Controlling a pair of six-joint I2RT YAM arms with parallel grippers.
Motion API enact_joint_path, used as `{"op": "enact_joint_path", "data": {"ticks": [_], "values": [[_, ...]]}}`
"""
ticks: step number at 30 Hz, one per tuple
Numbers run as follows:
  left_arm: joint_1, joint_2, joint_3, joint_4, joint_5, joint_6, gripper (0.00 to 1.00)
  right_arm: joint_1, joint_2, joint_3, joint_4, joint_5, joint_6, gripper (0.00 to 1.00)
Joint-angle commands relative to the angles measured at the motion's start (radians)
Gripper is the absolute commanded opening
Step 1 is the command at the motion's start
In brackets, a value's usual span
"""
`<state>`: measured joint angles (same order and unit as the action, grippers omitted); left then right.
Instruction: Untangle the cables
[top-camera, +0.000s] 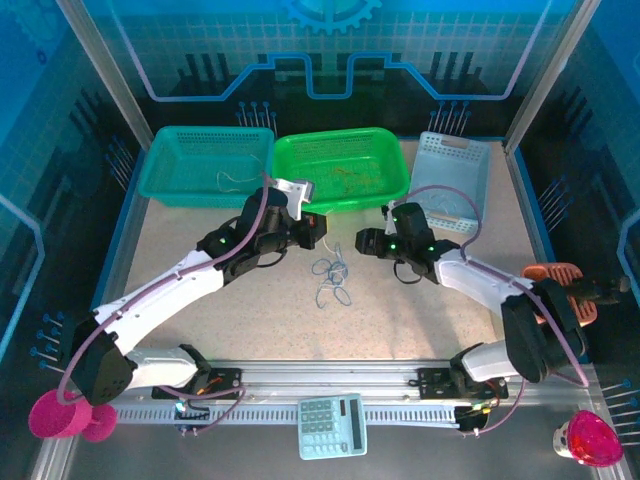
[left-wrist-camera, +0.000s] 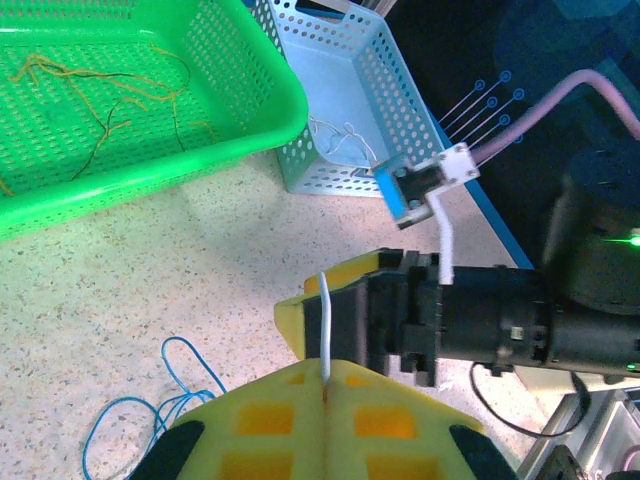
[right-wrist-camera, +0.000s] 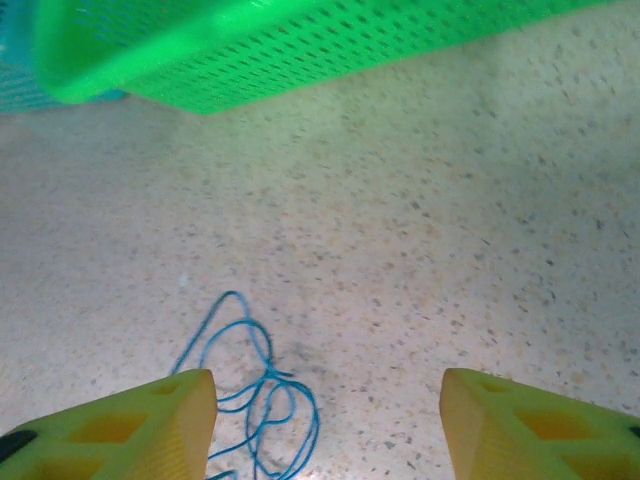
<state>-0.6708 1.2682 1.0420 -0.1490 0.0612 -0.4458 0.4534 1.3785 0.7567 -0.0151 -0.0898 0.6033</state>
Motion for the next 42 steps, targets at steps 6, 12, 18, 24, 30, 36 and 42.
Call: {"op": "enact_joint_path", "data": {"ticks": [6, 12, 18, 24, 30, 36, 42], "values": [[-0.005, -0.003, 0.037, 0.021, 0.022, -0.002, 0.00, 0.080, -0.088, -0.043, 0.063, -0.117, -0.165, 0.61], [-0.004, 0.000, 0.060, 0.018, 0.029, -0.005, 0.00, 0.115, -0.040, -0.085, 0.197, -0.136, -0.182, 0.62], [-0.005, -0.001, 0.085, 0.012, 0.044, -0.014, 0.00, 0.124, 0.103, -0.063, 0.334, -0.121, -0.137, 0.63], [-0.005, -0.010, 0.092, 0.014, 0.055, -0.023, 0.00, 0.132, 0.224, -0.014, 0.389, -0.125, -0.099, 0.52], [-0.004, -0.023, 0.100, 0.025, 0.068, -0.037, 0.00, 0.139, 0.251, -0.031, 0.397, -0.117, -0.086, 0.36], [-0.004, -0.035, 0.147, 0.047, 0.093, -0.060, 0.00, 0.140, 0.253, -0.062, 0.395, -0.103, -0.080, 0.24], [-0.005, -0.046, 0.243, 0.064, 0.133, -0.094, 0.00, 0.140, 0.255, -0.085, 0.391, -0.091, -0.077, 0.16]]}}
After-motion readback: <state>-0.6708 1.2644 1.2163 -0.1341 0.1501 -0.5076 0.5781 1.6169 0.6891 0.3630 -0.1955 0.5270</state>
